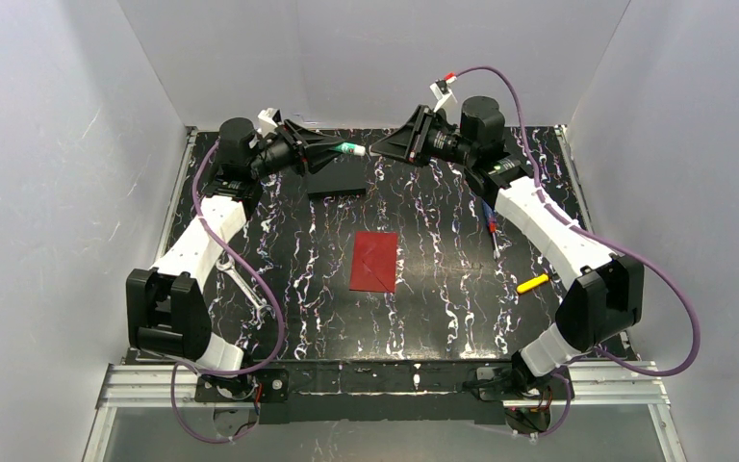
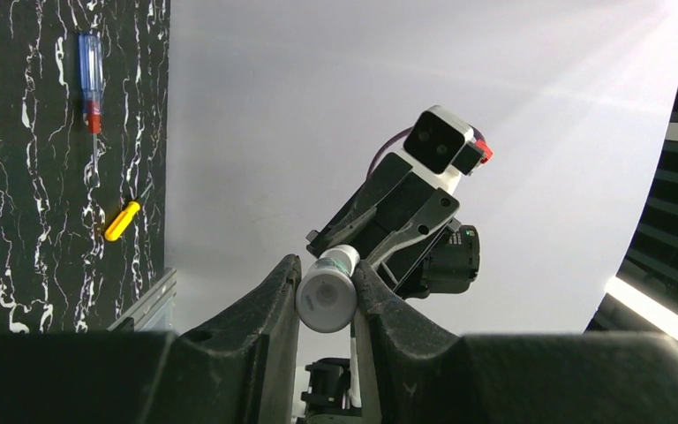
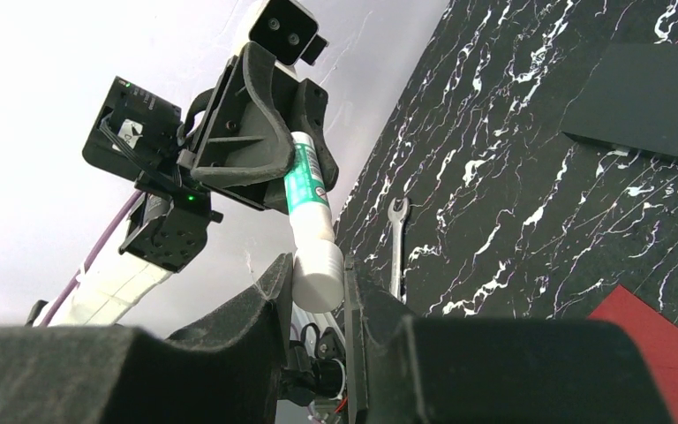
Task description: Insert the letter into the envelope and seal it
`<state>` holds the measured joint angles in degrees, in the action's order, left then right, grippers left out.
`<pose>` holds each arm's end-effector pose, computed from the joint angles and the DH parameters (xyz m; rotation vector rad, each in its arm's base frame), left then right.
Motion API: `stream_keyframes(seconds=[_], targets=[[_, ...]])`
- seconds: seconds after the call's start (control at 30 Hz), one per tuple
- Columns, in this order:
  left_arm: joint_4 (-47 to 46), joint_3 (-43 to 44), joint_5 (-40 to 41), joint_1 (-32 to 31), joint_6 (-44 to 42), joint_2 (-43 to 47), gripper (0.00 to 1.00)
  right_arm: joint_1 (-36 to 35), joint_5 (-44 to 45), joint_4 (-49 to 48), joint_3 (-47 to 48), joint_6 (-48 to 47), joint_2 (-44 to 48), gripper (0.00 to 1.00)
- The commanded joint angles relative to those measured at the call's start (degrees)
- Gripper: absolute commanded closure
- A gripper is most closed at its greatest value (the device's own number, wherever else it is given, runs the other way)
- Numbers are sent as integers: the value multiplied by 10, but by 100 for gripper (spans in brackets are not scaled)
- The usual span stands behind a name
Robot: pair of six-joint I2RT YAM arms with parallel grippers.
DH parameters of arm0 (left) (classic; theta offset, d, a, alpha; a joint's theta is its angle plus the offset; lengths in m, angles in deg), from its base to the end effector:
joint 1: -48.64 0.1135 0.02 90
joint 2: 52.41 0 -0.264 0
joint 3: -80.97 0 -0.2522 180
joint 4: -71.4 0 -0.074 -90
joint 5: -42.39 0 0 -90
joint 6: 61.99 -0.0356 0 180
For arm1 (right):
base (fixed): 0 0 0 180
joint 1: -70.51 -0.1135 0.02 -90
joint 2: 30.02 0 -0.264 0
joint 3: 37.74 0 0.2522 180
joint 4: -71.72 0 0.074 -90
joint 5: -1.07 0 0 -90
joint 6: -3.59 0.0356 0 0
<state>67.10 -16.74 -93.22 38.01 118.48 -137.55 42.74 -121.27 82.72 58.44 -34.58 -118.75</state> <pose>0.3377 -0.0893 0.3665 -0.5563 1.8670 -1.8947 0.3168 0.1884 0.4037 -0.1041 1.8533 1.4764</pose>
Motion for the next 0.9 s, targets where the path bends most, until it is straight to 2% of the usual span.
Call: stream_keyframes(seconds=[0.0, 0.43, 0.87], targets=[[-25, 25, -15, -8, 0, 22, 100, -2, -5, -28, 21, -19, 6, 83], [-45, 0, -15, -11, 14, 38, 100, -5, -14, -46, 14, -5, 7, 83], [-68, -7, -17, -11, 29, 46, 100, -6, -19, -128, -28, 53, 28, 83]])
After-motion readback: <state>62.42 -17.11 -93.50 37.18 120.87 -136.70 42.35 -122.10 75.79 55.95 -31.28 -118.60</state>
